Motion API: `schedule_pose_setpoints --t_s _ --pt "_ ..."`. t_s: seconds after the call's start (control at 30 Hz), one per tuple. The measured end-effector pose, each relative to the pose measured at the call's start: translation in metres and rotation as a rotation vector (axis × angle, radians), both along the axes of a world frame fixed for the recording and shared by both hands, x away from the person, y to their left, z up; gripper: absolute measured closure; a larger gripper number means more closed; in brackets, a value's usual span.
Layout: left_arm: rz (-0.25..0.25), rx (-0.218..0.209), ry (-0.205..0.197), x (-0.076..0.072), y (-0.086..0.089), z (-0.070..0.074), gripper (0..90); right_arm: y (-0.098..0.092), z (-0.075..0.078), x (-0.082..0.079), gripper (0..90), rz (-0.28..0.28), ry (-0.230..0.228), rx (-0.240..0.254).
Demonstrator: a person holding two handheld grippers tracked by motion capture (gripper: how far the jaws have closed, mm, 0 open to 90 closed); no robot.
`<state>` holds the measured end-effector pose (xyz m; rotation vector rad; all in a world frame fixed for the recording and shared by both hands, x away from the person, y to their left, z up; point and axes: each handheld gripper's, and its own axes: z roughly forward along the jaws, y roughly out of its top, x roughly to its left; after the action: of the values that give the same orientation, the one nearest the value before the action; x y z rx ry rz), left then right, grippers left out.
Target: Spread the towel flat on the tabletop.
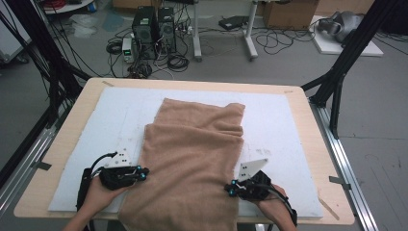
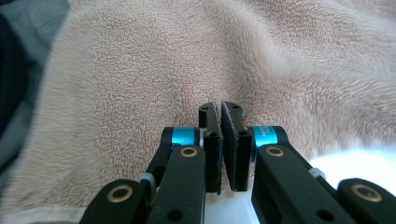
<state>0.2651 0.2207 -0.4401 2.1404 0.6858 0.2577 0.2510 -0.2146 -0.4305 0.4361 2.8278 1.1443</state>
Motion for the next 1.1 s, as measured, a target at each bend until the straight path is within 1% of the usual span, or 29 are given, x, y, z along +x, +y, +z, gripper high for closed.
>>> schedule_pose_setpoints --t_s 0.03,0.07,0.13,0.17,0.2,0.23,0.27,0.3,0.33,0.37,0.43,0.47,0.5,0.53,0.57,0.6,0.63,0.67,0.7,0.73,0.77,0.8,0.87,0.9,0.97,1.0,1.03,1.07,1.1 --pt "-0.007 -0.005 0.001 -0.003 0.0 0.001 86.2 -0.003 0.002 -0.006 87.3 0.003 0.002 -0.002" --pt "-0.014 -0.008 0.004 -0.007 -0.001 0.001 86.2 -0.006 0.004 -0.011 87.3 0.005 0.004 0.008" --pt "-0.041 -0.006 -0.005 -0.017 -0.001 0.004 86.2 -0.011 0.008 -0.02 87.2 0.022 0.003 0.025" --pt "-0.06 -0.009 -0.005 -0.023 -0.001 0.006 86.2 -0.012 0.011 -0.025 86.8 0.032 0.009 0.031" --pt "-0.078 -0.02 -0.006 -0.028 -0.001 0.008 86.1 -0.015 0.013 -0.028 85.2 0.046 0.009 0.048" --pt "-0.092 -0.023 -0.02 -0.033 -0.001 0.01 85.4 -0.017 0.016 -0.03 79.1 0.05 0.014 0.08" --pt "-0.096 -0.024 -0.04 -0.035 -0.002 0.013 82.3 -0.019 0.019 -0.03 74.5 0.031 0.008 0.109" --pt "-0.093 -0.022 -0.041 -0.035 -0.002 0.015 75.8 -0.022 0.021 -0.029 72.1 0.019 0.001 0.133" --pt "-0.087 -0.027 -0.037 -0.032 -0.003 0.017 69.1 -0.023 0.023 -0.025 68.7 0.0 -0.012 0.136" --pt "-0.083 -0.03 -0.038 -0.028 -0.005 0.019 65.0 -0.024 0.023 -0.019 67.1 -0.026 -0.023 0.13" --pt "-0.074 -0.029 -0.05 -0.015 -0.009 0.019 63.3 -0.021 0.023 -0.006 65.0 -0.049 -0.044 0.106" --pt "-0.065 -0.029 -0.043 -0.008 -0.011 0.018 62.6 -0.018 0.022 0.001 64.4 -0.051 -0.044 0.088" --pt "-0.055 -0.026 -0.034 -0.001 -0.014 0.015 61.9 -0.014 0.02 0.009 63.1 -0.051 -0.041 0.071" --pt "-0.046 -0.012 -0.031 0.004 -0.016 0.012 61.5 -0.01 0.017 0.016 62.4 -0.052 -0.03 0.06" --pt "-0.04 0.005 -0.021 0.009 -0.018 0.008 61.1 -0.007 0.013 0.023 61.9 -0.049 -0.008 0.057" --pt "-0.037 0.025 -0.001 0.013 -0.02 0.004 61.6 -0.003 0.009 0.028 62.0 -0.044 0.008 0.046" --pt "-0.047 0.05 0.01 0.015 -0.022 0.0 65.2 -0.001 0.005 0.032 63.5 -0.04 0.016 0.029" --pt "-0.055 0.056 0.014 0.014 -0.023 -0.004 71.0 0.001 0.0 0.035 67.4 -0.037 0.038 0.022" --pt "-0.059 0.042 0.003 0.013 -0.021 -0.005 74.0 0.004 -0.004 0.036 72.6 -0.025 0.053 0.019" --pt "-0.065 0.043 0.006 0.012 -0.02 -0.004 81.5 0.007 -0.009 0.036 76.2 -0.008 0.05 -0.001" --pt "-0.067 0.042 0.007 0.01 -0.019 -0.003 85.2 0.007 -0.01 0.033 84.2 -0.011 0.045 0.017" --pt "-0.071 0.043 0.006 0.008 -0.018 -0.003 86.0 0.007 -0.01 0.032 86.5 -0.011 0.058 0.023" --pt "-0.081 0.045 0.002 0.003 -0.016 -0.002 86.7 0.008 -0.008 0.028 87.4 0.013 0.052 0.009" --pt "-0.082 0.041 -0.002 -0.001 -0.014 -0.001 86.8 0.008 -0.007 0.025 87.5 0.029 0.059 0.003" --pt "-0.099 0.03 -0.003 -0.01 -0.009 0.001 86.9 0.008 -0.004 0.017 87.7 0.066 0.072 0.008" --pt "-0.111 0.022 -0.008 -0.016 -0.007 0.003 86.9 0.008 -0.003 0.012 87.7 0.079 0.076 0.016" --pt "-0.132 0.019 -0.022 -0.024 -0.006 0.005 86.9 0.007 -0.001 0.007 87.4 0.105 0.094 0.035" --pt "-0.161 0.015 -0.038 -0.032 -0.004 0.007 86.7 0.006 0.002 0.001 86.6 0.127 0.098 0.056" --pt "-0.183 0.01 -0.052 -0.038 -0.004 0.01 86.0 0.004 0.006 -0.005 83.9 0.133 0.09 0.077"
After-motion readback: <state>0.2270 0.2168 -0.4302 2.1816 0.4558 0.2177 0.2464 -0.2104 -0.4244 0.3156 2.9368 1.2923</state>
